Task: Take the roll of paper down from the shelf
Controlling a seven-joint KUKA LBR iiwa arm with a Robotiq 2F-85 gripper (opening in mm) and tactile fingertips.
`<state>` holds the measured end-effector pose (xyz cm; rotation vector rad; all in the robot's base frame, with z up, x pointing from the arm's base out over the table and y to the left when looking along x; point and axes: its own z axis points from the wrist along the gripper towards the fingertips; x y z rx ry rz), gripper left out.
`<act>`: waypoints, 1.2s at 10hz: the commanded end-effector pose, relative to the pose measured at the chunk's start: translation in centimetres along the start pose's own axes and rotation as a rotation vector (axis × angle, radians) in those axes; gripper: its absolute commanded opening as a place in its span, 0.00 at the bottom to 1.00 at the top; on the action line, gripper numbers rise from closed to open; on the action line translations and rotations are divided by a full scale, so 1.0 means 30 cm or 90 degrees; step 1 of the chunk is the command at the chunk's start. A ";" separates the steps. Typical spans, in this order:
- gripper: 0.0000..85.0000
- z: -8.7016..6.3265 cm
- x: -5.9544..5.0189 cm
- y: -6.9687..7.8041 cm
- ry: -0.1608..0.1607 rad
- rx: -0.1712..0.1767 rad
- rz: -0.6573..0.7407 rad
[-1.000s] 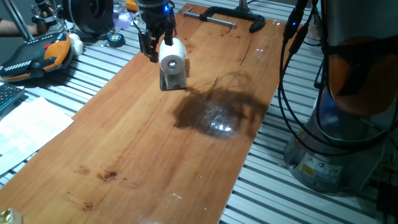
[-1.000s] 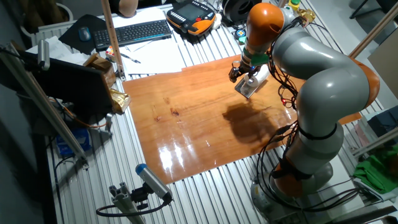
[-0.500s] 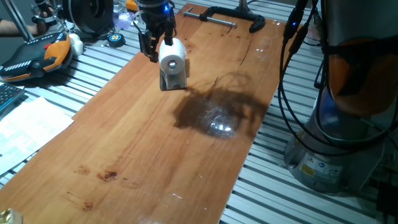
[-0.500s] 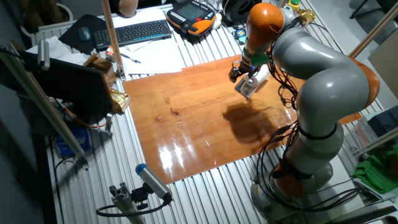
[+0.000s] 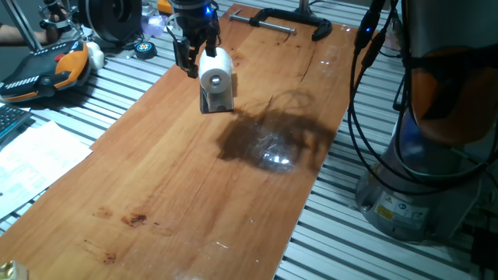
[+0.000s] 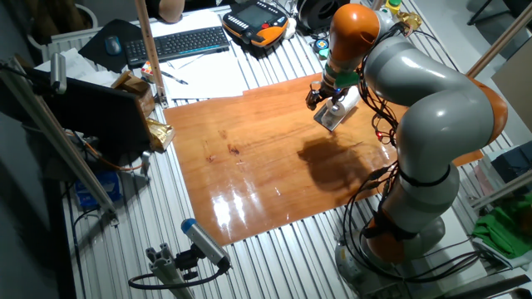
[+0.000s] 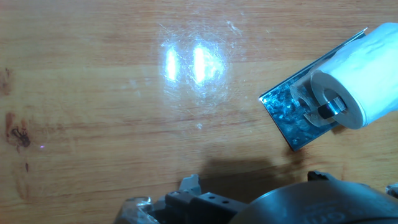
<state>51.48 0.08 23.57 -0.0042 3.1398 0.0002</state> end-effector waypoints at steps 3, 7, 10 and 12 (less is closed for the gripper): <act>0.01 -0.001 -0.001 0.000 0.169 0.052 -0.233; 0.01 -0.001 0.001 0.000 0.166 0.051 -0.233; 0.01 -0.001 0.003 -0.001 0.159 0.054 -0.219; 0.01 -0.001 0.007 -0.001 0.151 0.056 -0.216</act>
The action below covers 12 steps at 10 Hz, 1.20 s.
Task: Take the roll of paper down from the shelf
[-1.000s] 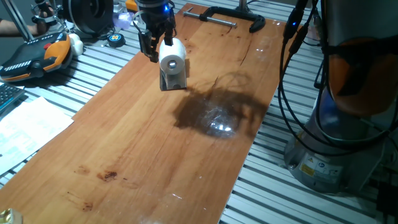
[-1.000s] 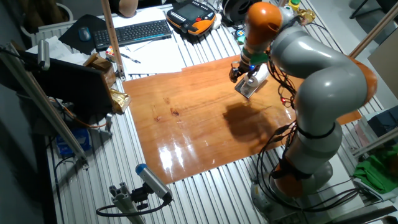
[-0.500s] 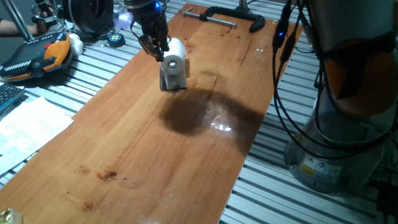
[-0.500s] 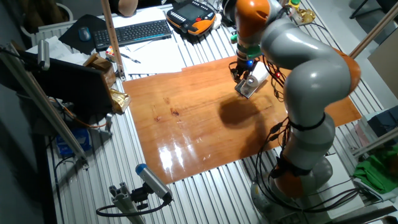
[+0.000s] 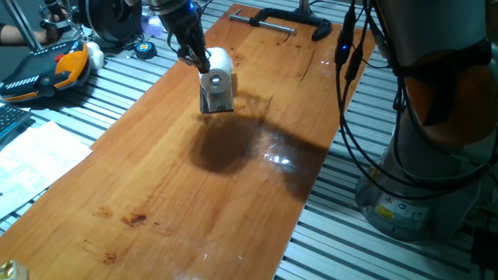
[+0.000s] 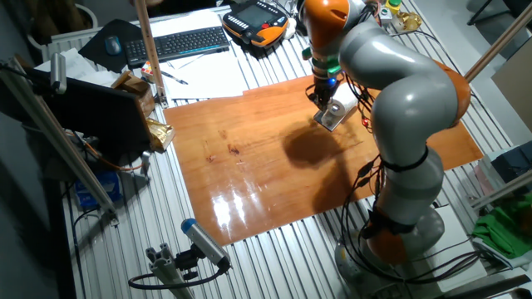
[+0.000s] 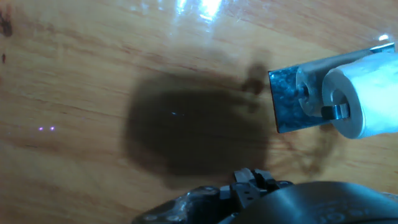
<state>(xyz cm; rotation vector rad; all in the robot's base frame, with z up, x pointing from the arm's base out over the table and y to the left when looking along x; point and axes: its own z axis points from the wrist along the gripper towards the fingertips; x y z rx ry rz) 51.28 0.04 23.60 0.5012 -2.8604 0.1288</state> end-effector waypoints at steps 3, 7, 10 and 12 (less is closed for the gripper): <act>0.01 0.000 0.001 0.000 -0.001 0.000 0.002; 0.01 0.000 0.002 0.000 -0.023 0.005 0.100; 0.01 0.000 0.002 0.000 -0.025 -0.028 0.234; 0.01 0.000 0.002 0.000 -0.010 -0.004 0.298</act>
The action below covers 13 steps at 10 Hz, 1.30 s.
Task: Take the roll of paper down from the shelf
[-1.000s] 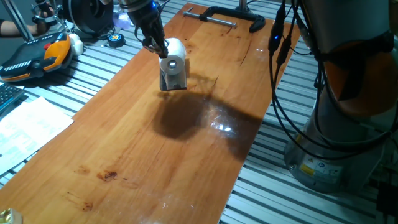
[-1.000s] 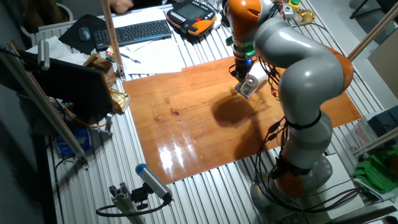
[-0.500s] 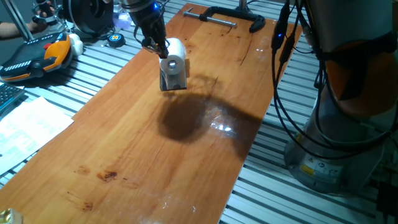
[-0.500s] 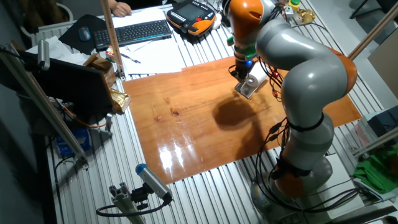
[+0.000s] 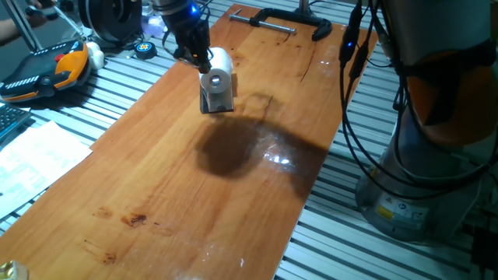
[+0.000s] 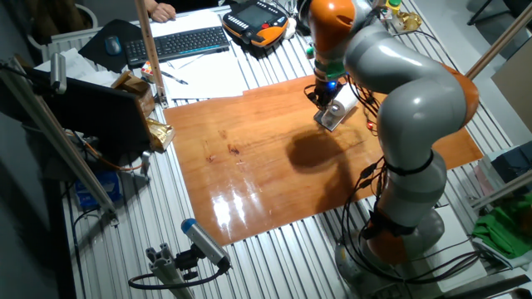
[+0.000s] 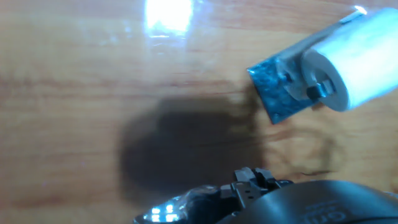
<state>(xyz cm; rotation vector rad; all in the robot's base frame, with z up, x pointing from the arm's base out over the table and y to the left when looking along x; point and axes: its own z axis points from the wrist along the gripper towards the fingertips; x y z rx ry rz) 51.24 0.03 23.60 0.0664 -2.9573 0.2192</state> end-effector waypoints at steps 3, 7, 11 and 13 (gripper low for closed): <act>0.01 -0.001 0.000 0.000 -0.004 -0.007 0.169; 0.01 0.005 -0.007 -0.016 -0.014 -0.040 0.274; 0.01 0.026 -0.072 -0.105 -0.025 -0.013 0.402; 0.01 0.062 -0.114 -0.198 -0.018 -0.064 0.431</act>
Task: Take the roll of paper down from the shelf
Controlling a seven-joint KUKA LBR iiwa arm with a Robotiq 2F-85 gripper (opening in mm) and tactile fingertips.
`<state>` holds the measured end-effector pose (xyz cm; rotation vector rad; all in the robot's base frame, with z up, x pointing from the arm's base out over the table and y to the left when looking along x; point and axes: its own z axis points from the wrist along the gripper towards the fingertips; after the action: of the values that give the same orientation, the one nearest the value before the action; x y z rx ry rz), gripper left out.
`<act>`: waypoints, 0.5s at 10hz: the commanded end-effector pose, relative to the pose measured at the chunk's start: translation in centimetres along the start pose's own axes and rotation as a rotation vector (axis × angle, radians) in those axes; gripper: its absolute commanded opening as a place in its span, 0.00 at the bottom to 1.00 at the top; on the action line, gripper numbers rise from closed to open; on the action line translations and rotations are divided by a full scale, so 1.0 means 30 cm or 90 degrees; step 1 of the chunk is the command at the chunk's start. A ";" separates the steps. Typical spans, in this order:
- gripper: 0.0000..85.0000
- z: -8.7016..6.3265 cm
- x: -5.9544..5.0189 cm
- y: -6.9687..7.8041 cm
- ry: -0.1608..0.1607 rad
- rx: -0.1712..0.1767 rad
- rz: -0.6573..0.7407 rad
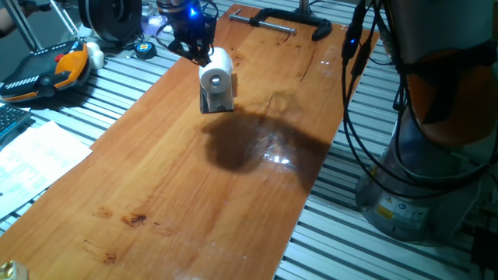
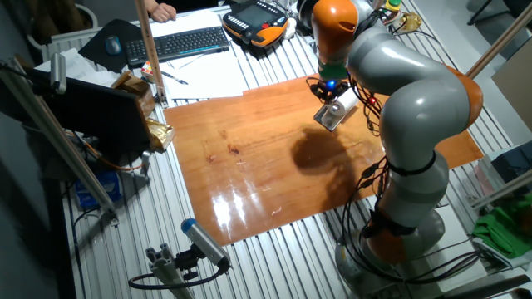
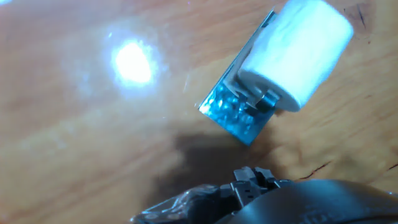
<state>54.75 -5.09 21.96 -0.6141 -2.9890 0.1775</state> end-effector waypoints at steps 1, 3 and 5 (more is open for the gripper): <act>0.01 0.015 -0.046 -0.067 0.031 -0.035 0.149; 0.01 0.040 -0.108 -0.120 0.037 -0.052 0.169; 0.01 0.081 -0.143 -0.151 0.012 -0.056 0.202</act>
<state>56.68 -10.16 19.90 -0.8747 -2.9516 0.0666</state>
